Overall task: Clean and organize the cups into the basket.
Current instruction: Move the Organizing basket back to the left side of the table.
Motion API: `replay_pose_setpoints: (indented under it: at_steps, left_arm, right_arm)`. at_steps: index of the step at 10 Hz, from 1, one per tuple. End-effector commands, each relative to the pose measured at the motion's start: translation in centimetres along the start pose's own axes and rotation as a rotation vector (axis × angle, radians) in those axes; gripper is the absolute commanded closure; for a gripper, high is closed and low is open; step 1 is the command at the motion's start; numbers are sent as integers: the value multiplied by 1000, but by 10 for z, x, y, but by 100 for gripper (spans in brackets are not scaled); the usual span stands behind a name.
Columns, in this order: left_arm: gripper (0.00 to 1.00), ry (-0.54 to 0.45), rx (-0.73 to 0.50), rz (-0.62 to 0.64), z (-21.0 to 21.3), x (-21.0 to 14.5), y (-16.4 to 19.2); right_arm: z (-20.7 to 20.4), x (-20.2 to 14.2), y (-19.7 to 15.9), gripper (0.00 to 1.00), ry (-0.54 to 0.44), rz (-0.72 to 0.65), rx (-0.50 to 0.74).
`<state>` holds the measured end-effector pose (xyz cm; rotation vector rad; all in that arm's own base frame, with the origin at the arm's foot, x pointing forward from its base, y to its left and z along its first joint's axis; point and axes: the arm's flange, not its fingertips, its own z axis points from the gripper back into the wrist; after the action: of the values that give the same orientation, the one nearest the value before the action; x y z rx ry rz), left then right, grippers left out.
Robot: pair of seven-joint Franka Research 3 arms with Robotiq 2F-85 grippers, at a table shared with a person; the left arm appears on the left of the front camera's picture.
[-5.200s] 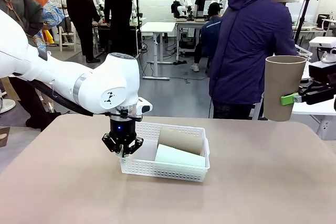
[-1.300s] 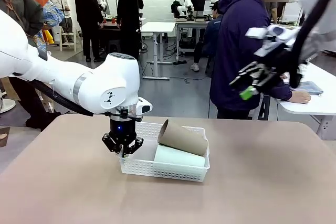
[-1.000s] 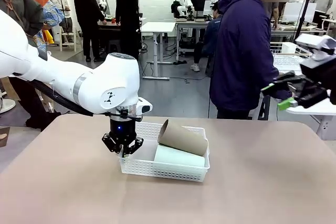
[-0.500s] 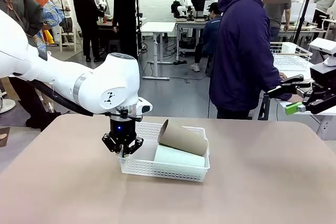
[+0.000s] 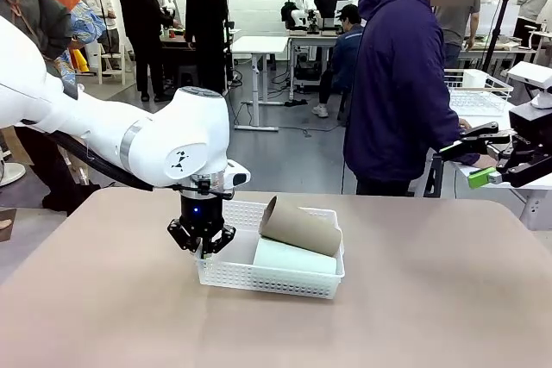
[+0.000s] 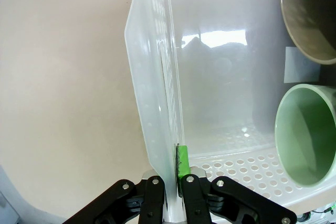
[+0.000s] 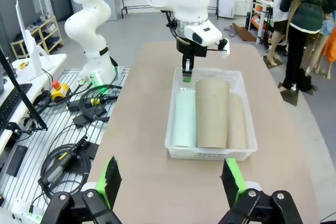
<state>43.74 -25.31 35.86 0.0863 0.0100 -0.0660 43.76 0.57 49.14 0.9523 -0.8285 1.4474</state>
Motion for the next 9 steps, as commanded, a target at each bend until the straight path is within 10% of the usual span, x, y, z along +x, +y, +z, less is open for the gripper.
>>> replay_pose_setpoints:
  at_steps: [1,7,9]
  left_arm:
    - [100,-6,17,2,-2,-1,-1]
    - [100,-6,17,2,-2,-1,-1]
    - [100,-6,17,2,-2,-1,-1]
  right_arm:
    - [1,0,-1,0,18,-11,1]
    - [0,0,0,0,0,0,0]
    - [73,-20,-23,0,-316,-736,-10]
